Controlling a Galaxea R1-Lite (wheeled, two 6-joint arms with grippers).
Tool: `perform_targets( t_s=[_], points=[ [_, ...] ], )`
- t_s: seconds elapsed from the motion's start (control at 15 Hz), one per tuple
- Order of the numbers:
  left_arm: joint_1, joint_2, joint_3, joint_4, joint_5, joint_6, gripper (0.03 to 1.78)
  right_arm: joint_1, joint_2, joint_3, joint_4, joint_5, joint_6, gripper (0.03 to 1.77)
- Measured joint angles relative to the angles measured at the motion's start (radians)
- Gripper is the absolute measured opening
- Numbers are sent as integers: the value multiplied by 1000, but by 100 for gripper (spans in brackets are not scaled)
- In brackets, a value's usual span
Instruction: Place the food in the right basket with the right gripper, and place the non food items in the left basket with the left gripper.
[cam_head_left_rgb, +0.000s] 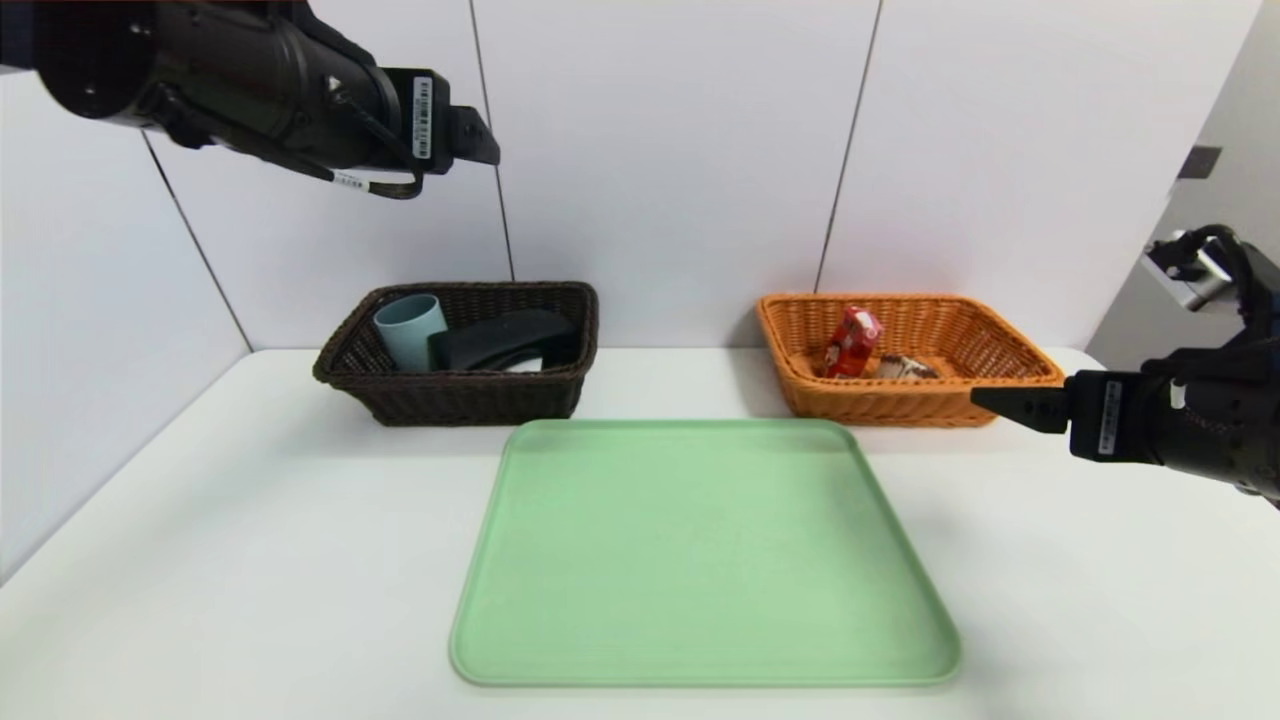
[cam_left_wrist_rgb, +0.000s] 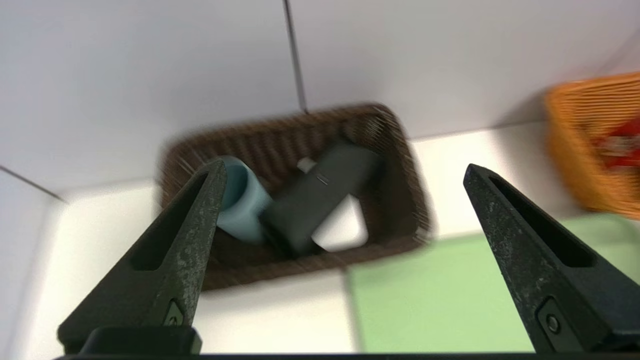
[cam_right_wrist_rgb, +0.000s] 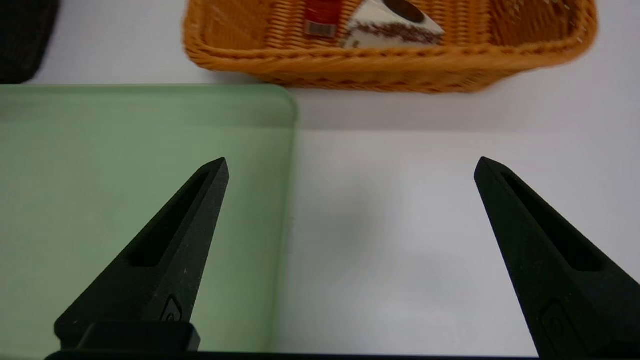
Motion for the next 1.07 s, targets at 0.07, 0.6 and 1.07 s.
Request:
perform_targets(
  t_s=[0.07, 0.6, 1.07],
  points=[
    [-32, -37, 47, 37, 5, -99, 169, 0, 0, -15, -26, 52, -12, 170],
    [11, -460, 710, -231, 73, 71, 169, -19, -56, 3, -126, 22, -313, 170],
    [398, -957, 1162, -340, 46, 150, 169, -134, -330, 212, -126, -79, -303, 170]
  ],
)
